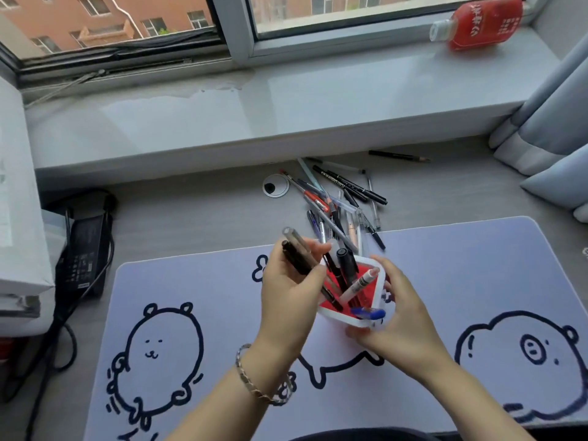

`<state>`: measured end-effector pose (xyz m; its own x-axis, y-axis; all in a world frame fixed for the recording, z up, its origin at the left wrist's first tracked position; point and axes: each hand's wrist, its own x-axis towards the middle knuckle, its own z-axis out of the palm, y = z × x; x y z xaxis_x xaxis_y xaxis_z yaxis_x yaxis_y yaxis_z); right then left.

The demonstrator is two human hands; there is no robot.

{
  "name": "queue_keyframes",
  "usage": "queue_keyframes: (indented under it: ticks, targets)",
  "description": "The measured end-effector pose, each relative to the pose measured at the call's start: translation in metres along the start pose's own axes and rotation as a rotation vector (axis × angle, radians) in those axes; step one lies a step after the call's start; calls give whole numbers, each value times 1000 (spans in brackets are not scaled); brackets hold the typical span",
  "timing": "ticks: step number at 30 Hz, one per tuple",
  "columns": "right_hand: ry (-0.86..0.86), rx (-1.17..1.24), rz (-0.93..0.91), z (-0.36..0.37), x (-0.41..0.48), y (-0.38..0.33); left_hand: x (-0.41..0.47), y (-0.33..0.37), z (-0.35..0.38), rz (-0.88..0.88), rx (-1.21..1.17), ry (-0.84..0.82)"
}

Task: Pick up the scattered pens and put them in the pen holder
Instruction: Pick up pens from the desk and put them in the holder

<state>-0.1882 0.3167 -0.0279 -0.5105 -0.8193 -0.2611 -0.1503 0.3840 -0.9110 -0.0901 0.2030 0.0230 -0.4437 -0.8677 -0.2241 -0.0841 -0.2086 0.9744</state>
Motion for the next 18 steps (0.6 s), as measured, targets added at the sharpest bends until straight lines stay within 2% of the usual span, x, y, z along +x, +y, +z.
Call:
queue_keyframes:
  ticks: [4, 10, 14, 16, 18]
  targets:
    - [-13, 22, 3, -3, -6, -2, 6, -3, -11, 227, 144, -100]
    - [51, -60, -71, -4, -7, -2, 11, -13, -13, 471, 517, -178]
    - [96, -35, -24, -18, -4, 5, 13, -8, -12, 265, 564, -474]
    - [133, -2, 13, -28, -1, 9, 28, -7, -9, 184, 492, -437]
    - [173, 0, 30, -37, 3, 12, 58, -13, -2, 93, 460, -253]
